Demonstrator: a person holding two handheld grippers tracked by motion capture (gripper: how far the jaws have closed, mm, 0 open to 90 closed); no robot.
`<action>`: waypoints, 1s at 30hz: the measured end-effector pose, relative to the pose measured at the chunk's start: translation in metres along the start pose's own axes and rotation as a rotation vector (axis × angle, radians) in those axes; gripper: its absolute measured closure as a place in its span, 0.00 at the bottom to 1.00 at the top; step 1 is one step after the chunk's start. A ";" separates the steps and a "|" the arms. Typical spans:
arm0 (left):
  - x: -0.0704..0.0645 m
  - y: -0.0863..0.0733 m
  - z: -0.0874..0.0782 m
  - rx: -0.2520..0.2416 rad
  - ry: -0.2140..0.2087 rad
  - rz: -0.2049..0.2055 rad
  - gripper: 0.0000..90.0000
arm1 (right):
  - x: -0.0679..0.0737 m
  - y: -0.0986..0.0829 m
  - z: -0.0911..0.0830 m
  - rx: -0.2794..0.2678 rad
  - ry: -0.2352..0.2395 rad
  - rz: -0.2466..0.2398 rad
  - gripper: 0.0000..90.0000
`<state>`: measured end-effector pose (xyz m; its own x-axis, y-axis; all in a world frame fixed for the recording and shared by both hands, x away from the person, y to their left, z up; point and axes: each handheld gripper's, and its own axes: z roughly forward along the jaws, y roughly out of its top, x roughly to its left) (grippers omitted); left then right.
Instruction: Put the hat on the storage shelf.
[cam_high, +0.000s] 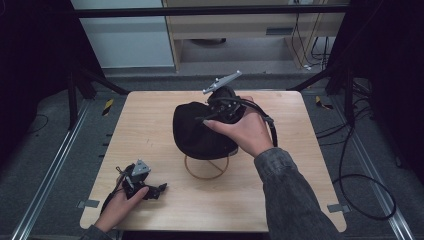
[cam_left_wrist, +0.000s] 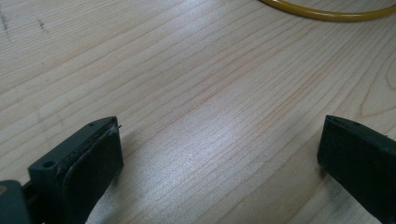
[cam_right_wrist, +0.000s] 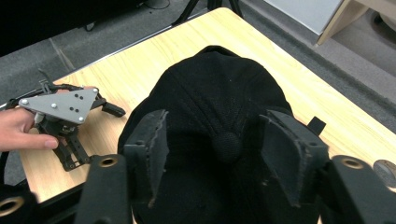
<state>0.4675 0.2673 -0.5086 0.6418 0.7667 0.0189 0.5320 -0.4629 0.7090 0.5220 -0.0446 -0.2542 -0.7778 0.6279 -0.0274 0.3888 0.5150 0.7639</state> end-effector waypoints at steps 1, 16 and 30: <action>0.000 0.000 0.000 0.000 0.000 0.000 0.00 | 0.000 0.000 0.000 0.001 -0.006 -0.001 0.41; 0.000 0.000 0.000 0.000 -0.002 -0.001 0.00 | -0.001 -0.011 -0.008 -0.026 -0.086 -0.003 0.18; 0.000 0.000 0.000 -0.002 0.000 -0.001 0.00 | -0.001 -0.031 -0.028 -0.040 -0.142 -0.005 0.08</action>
<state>0.4675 0.2672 -0.5088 0.6413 0.7671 0.0180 0.5317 -0.4612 0.7104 0.4973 -0.0778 -0.2597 -0.7006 0.7034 -0.1199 0.3635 0.4964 0.7883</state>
